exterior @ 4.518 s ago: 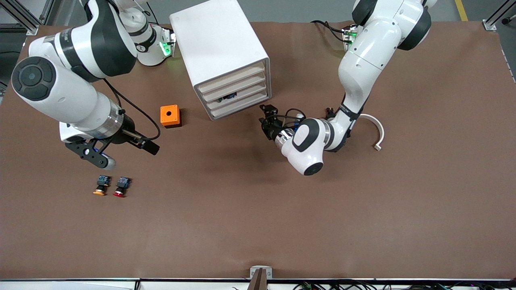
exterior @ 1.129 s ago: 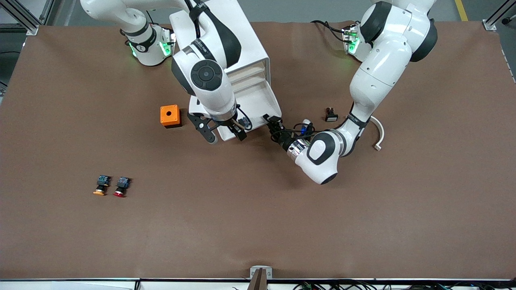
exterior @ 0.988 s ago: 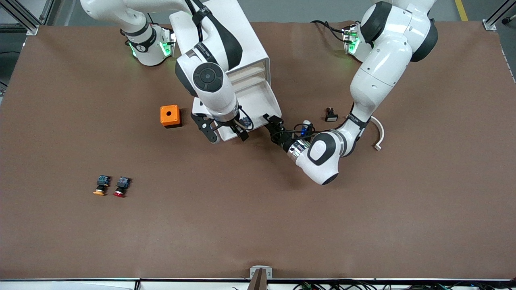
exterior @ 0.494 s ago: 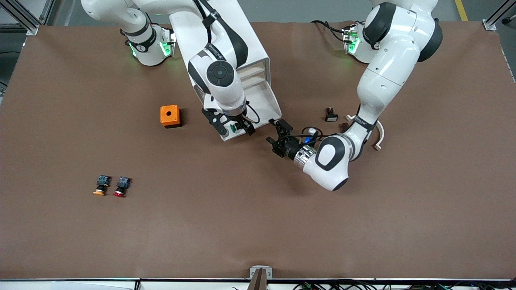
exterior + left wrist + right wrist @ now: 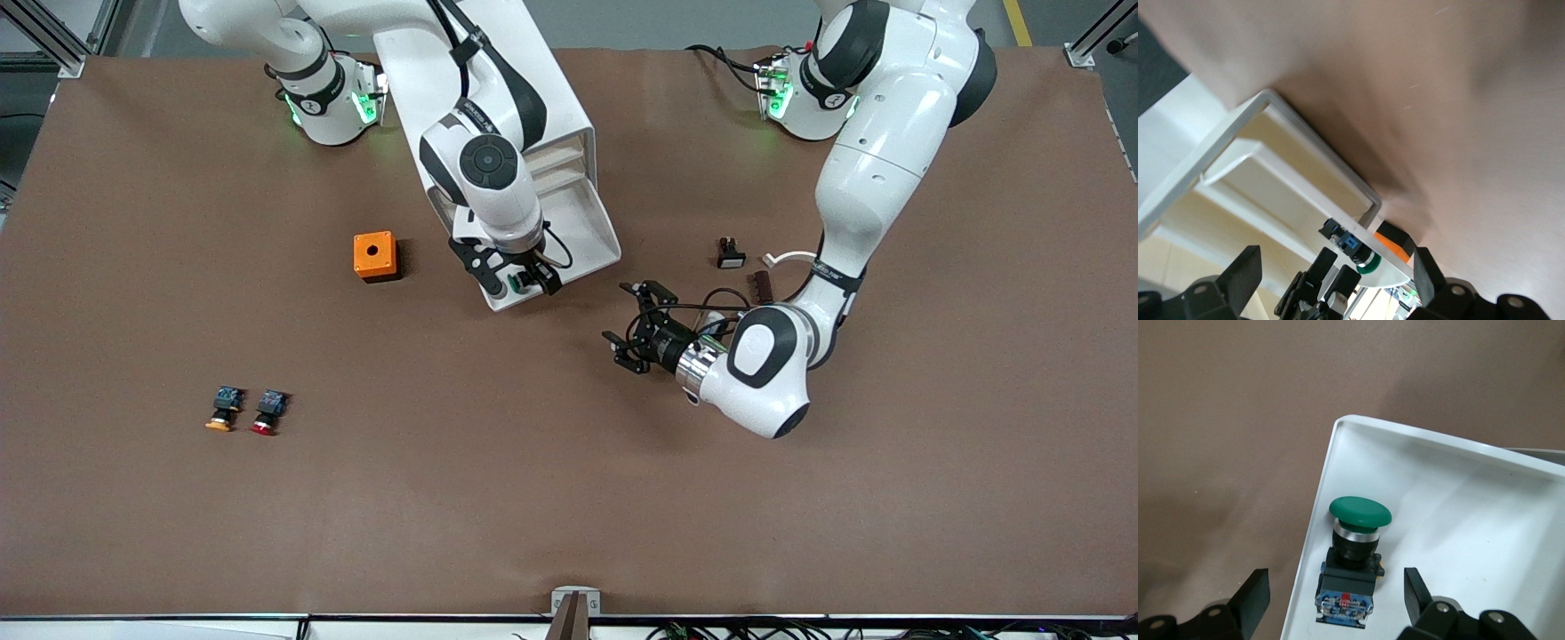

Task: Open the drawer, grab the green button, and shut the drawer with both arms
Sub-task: 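Grasp the green button with the right gripper while the left gripper releases, then lift the green button out of the drawer with the right gripper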

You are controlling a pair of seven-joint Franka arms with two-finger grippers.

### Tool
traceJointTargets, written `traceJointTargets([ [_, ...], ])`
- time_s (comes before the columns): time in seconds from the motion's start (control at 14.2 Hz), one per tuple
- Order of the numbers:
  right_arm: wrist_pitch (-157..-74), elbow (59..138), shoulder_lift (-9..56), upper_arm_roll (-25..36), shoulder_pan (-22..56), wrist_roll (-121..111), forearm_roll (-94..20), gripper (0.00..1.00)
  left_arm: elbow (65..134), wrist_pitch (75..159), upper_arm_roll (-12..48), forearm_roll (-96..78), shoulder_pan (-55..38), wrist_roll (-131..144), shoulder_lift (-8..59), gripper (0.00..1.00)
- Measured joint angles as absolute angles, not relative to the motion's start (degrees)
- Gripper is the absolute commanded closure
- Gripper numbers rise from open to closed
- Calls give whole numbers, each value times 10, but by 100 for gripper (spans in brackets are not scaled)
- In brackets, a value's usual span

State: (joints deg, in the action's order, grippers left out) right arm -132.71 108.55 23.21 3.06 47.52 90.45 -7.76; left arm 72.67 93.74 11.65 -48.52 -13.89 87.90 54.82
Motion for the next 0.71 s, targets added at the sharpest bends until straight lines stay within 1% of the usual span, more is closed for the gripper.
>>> traceJointTargets([
  [0.07,-1328,1087,232,31,475,904,-78,29,719,939,106,-470,-140,847,546,0],
  [0.21,-1328,1089,233,31,475,904,-78,34,708,954,93,-435,-143,780,537,0],
  [0.35,-1329,1091,234,31,475,905,-78,38,705,986,89,-398,-148,732,524,1],
  [0.42,-1332,1091,234,31,476,905,-78,42,705,1006,88,-373,-152,717,517,1],
  [0.56,-1337,1091,238,31,478,905,-78,53,704,1039,81,-320,-164,699,506,1],
  [0.64,-1338,1091,240,31,480,905,-78,60,704,1053,76,-303,-171,688,502,1],
  [0.71,-1340,1091,243,31,480,904,-78,71,704,1067,72,-287,-176,678,498,1],
])
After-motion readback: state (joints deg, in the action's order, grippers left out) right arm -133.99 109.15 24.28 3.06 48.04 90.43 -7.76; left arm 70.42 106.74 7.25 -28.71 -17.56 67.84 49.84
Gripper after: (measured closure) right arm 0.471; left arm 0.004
